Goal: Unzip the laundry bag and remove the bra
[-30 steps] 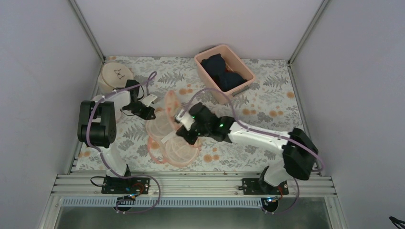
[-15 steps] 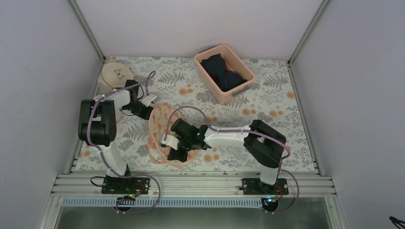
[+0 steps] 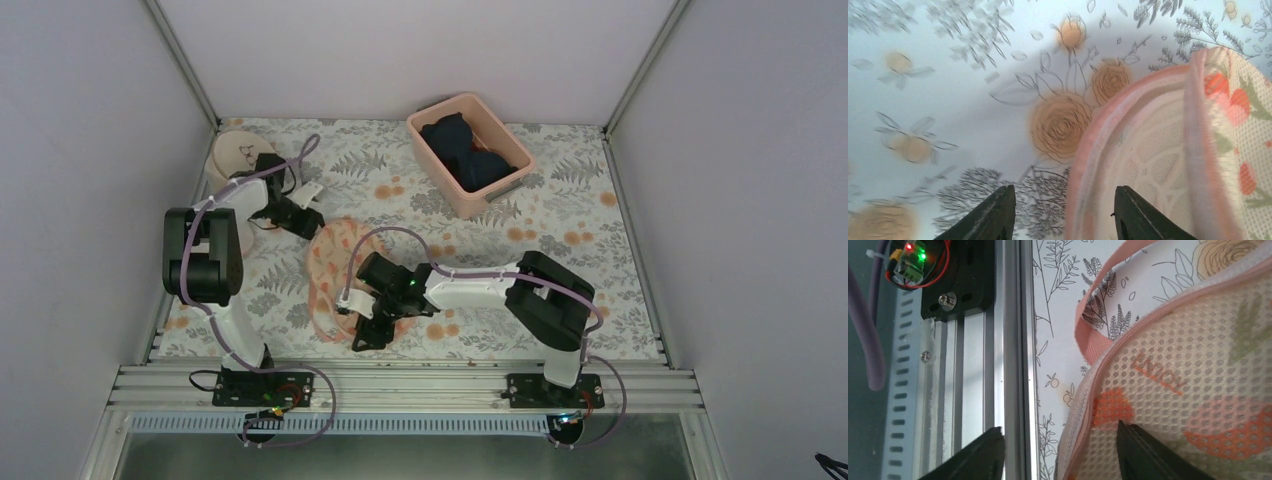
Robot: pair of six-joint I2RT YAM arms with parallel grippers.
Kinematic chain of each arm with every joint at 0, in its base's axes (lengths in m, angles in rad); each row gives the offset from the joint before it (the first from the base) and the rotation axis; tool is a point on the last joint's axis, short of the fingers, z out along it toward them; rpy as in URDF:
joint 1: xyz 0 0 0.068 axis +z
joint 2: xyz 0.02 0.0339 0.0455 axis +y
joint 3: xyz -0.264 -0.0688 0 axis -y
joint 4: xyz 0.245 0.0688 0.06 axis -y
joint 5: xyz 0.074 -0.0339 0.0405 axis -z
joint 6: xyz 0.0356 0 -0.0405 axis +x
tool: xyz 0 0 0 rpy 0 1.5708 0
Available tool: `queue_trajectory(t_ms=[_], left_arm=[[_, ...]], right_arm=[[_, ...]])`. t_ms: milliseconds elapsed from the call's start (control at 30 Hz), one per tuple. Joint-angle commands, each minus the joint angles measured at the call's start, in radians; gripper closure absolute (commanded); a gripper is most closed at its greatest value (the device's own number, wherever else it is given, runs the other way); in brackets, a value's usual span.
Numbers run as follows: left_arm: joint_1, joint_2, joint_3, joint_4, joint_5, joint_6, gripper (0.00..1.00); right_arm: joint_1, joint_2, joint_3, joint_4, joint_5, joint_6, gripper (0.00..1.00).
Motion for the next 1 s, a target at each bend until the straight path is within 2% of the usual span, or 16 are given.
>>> queue_trajectory(t_ms=[0, 167, 200, 233, 300, 367, 500, 600, 800, 867, 933, 967], left_arm=[[0.029, -0.018, 0.093, -0.022, -0.041, -0.008, 0.44], [0.078, -0.103, 0.143, 0.018, -0.126, -0.022, 0.29], [0.081, -0.121, 0.148, 0.025, -0.135, -0.018, 0.25], [0.080, -0.141, 0.150, 0.030, -0.136, -0.011, 0.20], [0.072, -0.176, 0.142, 0.019, -0.063, 0.022, 0.02], [0.035, -0.184, 0.123, -0.028, -0.009, 0.078, 0.00], [-0.047, -0.153, 0.026, -0.039, -0.126, 0.121, 0.00], [-0.054, -0.120, -0.036, -0.031, -0.125, 0.128, 0.00], [-0.058, -0.075, -0.084, -0.037, -0.076, 0.153, 0.12], [-0.060, -0.060, -0.085, -0.050, -0.052, 0.160, 0.23], [-0.060, -0.054, -0.081, -0.062, -0.015, 0.169, 0.39], [-0.060, -0.054, -0.080, -0.066, 0.000, 0.174, 0.50]], right_arm=[[0.009, -0.023, 0.045, -0.034, 0.060, 0.006, 0.35], [-0.002, -0.156, 0.078, -0.034, 0.106, 0.012, 0.20], [-0.005, -0.185, 0.077, -0.022, 0.109, 0.017, 0.09], [-0.019, -0.228, 0.072, -0.009, 0.119, 0.028, 0.02], [-0.053, -0.283, 0.059, 0.010, 0.168, 0.070, 0.00], [-0.113, -0.315, 0.055, 0.010, 0.197, 0.119, 0.00], [-0.237, -0.366, 0.016, 0.015, 0.266, 0.211, 0.00], [-0.298, -0.392, -0.020, 0.003, 0.305, 0.253, 0.00], [-0.321, -0.418, -0.066, 0.011, 0.332, 0.271, 0.00], [-0.321, -0.415, -0.072, 0.017, 0.335, 0.275, 0.00], [-0.322, -0.410, -0.073, 0.021, 0.340, 0.280, 0.00], [-0.321, -0.408, -0.073, 0.022, 0.341, 0.283, 0.00]])
